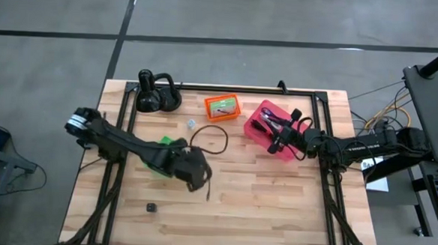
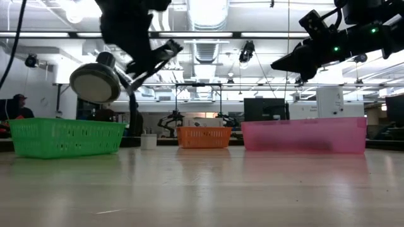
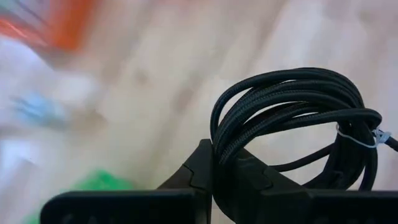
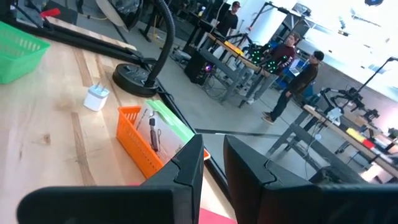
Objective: Pick and place items into bin
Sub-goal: Put the black charger cable into the pink bin
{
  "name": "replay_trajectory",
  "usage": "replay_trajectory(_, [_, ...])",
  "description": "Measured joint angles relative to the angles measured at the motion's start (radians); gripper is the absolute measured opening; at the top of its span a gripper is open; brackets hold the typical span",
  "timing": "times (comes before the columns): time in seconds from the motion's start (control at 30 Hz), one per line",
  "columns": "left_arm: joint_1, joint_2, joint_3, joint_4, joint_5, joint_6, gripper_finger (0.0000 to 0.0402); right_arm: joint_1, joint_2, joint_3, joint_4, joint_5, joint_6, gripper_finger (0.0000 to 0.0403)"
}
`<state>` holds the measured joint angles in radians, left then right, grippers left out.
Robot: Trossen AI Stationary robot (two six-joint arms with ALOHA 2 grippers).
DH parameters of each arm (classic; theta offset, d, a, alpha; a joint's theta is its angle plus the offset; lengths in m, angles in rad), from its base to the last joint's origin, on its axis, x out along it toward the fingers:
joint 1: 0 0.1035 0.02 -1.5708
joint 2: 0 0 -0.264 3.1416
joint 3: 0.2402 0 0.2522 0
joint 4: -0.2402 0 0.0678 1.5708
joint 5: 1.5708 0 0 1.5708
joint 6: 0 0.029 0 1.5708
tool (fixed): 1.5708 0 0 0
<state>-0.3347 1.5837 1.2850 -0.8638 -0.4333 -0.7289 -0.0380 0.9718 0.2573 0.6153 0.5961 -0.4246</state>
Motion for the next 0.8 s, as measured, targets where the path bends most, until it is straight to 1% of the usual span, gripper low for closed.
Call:
replay_trajectory(0.1, [0.000,-0.012,-0.001,0.033,-0.151,0.077,0.0012,0.000,0.000,0.000,0.001,-0.007,0.035,0.0052])
replay_trajectory(0.17, [0.000,-0.009,-0.002,0.075,-0.241,0.146,0.0011,0.000,0.000,0.000,0.007,-0.050,0.062,0.0052])
replay_trajectory(0.23, [0.001,0.001,-0.002,0.136,-0.310,0.234,0.0011,-0.001,0.000,0.000,0.040,-0.160,0.065,0.0052])
replay_trajectory(0.37, [0.001,0.029,-0.002,0.237,-0.429,0.392,0.0011,0.000,0.000,0.000,0.107,-0.457,0.067,0.0052])
replay_trajectory(0.43, [0.002,0.035,-0.002,0.253,-0.481,0.435,0.0011,0.001,0.002,0.000,0.124,-0.541,0.077,0.0052])
replay_trajectory(0.5, [0.005,0.038,-0.002,0.266,-0.526,0.455,0.0011,0.001,0.007,0.000,0.123,-0.557,0.078,0.0052])
replay_trajectory(0.67, [0.015,0.039,-0.002,0.263,-0.613,0.457,0.0011,0.001,0.042,0.000,0.124,-0.537,0.088,0.0055])
replay_trajectory(0.73, [0.020,0.039,-0.003,0.265,-0.640,0.458,0.0011,0.001,0.061,0.000,0.129,-0.546,0.088,0.0065])
replay_trajectory(0.8, [0.023,0.039,-0.003,0.265,-0.660,0.458,0.0011,0.001,0.081,0.000,0.142,-0.549,0.088,0.0084])
